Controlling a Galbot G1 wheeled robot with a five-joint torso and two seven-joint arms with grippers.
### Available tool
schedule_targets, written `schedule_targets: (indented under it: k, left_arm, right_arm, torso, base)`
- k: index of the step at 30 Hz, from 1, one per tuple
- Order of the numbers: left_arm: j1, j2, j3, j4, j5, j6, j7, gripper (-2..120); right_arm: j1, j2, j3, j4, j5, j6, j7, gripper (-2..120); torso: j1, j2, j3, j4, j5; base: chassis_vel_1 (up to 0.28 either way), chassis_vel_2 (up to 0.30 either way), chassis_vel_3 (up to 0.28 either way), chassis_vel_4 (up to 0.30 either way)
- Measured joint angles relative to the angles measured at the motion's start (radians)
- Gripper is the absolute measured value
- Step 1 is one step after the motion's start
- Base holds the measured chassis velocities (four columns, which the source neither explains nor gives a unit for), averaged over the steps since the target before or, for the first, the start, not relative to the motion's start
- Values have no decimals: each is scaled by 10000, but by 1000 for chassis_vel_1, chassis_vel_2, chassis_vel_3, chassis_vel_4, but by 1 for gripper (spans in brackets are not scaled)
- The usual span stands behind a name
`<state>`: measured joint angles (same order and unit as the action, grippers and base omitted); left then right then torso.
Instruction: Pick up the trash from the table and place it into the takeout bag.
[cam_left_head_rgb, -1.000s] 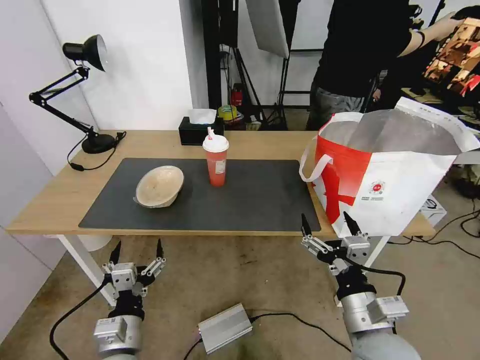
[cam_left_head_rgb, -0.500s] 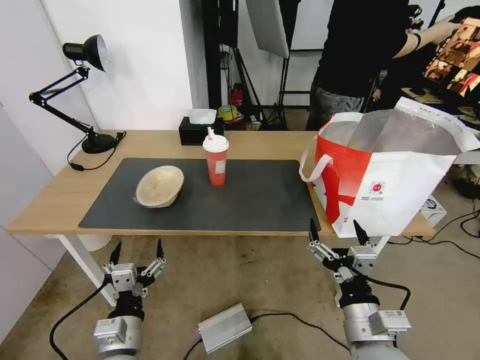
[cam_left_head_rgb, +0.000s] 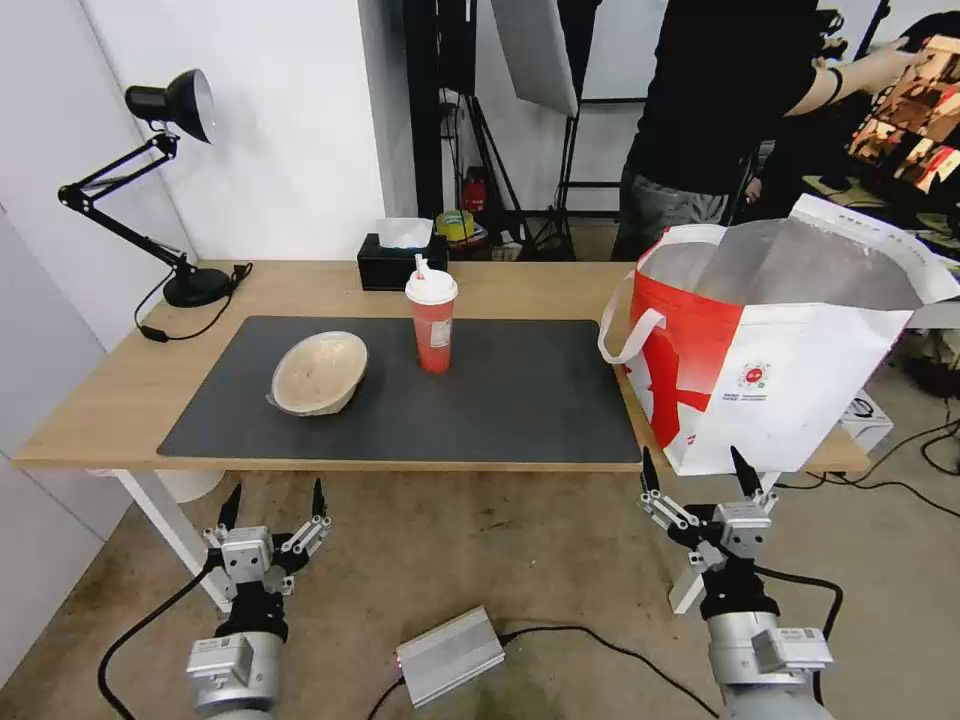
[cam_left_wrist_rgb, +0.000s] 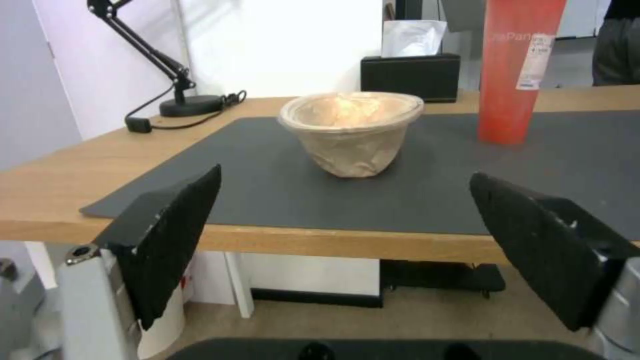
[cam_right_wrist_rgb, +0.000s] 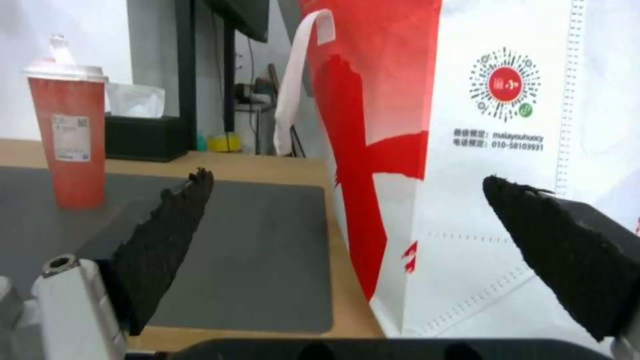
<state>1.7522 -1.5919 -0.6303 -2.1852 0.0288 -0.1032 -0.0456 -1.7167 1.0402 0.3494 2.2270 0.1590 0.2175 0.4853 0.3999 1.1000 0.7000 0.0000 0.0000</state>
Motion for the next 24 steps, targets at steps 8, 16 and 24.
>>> schedule_targets:
  k: [8, 16, 24]
  left_arm:
    - [18, 0, -14, -9, 3, -9, 0, 100]
    - [5, -2, -1, -7, 4, -15, 0, 100]
    - [12, -3, 6, -2, 6, -23, -1, 100]
  right_arm:
    - [-234, 78, -309, -49, -223, 99, 63, 100]
    - [-499, 262, -530, -118, -389, 265, 134, 100]
    - [-508, 325, -576, -106, -437, 272, 167, 100]
  torso:
    - [0, 0, 0, 0, 0]
    - [0, 0, 0, 0, 0]
    - [0, 0, 0, 0, 0]
  base:
    - [0, 0, 0, 0]
    - [0, 0, 0, 0]
    - [0, 0, 0, 0]
